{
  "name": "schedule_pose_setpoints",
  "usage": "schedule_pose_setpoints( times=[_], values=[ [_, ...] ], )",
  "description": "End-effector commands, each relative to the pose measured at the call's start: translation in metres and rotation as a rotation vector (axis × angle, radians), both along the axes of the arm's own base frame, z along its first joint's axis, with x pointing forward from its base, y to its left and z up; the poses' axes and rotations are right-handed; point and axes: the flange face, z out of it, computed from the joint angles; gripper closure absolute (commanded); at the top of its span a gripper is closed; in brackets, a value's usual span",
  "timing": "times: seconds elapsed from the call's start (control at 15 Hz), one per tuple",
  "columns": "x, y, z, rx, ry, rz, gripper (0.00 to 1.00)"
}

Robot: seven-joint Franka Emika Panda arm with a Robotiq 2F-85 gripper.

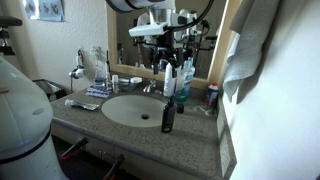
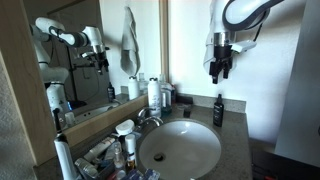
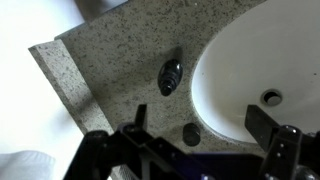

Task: Press the spray bottle.

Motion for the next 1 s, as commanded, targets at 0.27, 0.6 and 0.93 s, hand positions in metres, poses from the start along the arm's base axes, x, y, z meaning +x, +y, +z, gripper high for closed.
schedule_pose_setpoints(
  times=[0.27, 0.6, 0.93],
  values=[
    [-0.020, -0.019, -0.013, 0.026, 0.007, -0.078, 0.00],
    [-0.024, -0.030, -0.020, 0.034, 0.002, -0.110, 0.35],
    [-0.018, -0.032, -0.024, 0.036, 0.009, -0.106, 0.73]
  ],
)
